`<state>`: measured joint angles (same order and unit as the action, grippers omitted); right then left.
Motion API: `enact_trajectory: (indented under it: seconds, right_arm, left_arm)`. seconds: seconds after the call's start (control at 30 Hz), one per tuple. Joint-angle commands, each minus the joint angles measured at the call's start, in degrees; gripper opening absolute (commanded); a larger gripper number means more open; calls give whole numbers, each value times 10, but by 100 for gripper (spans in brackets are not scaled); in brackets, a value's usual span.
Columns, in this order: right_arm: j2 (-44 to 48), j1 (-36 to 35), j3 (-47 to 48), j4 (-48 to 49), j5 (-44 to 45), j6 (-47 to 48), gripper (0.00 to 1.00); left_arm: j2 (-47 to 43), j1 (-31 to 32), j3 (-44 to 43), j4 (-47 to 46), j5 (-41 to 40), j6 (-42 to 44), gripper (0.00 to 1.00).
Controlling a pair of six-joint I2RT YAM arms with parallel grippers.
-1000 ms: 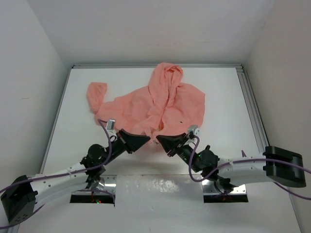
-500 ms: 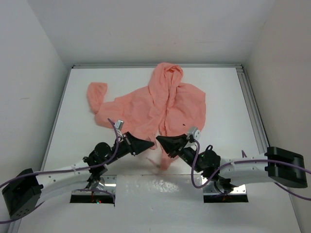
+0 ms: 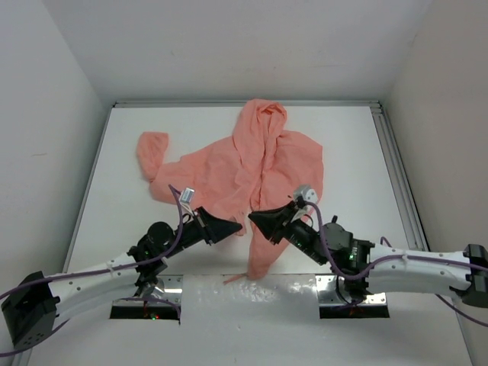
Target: Zip up the jacket
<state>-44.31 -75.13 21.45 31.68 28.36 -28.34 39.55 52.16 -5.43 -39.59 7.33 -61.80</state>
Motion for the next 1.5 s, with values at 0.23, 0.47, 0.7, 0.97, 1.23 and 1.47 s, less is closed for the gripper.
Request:
enact_trajectory:
  seconds: [0.23, 0.47, 0.7, 0.97, 1.23, 1.47]
  right_arm:
    - [-146, -10, 14, -315, -212, -116, 0]
    - [-251, -24, 46, -329, -205, -102, 40]
    - [-340, -36, 83, -348, -186, -109, 54]
    - [-369, -38, 76, -338, -154, -138, 37]
    - [-368, -38, 67, -320, -179, -142, 58]
    - [-361, -37, 53, -299, -153, -160, 47]
  left_arm:
    - [-73, 5, 9, 108, -35, 99, 0]
    - [-125, 4, 9, 192, -67, 132, 0]
    - [-149, 4, 17, 214, -84, 143, 0]
    - [-163, 3, 31, 207, -83, 141, 0]
    - [-161, 3, 40, 200, -79, 136, 0]
    - [-161, 3, 41, 199, -78, 136, 0]
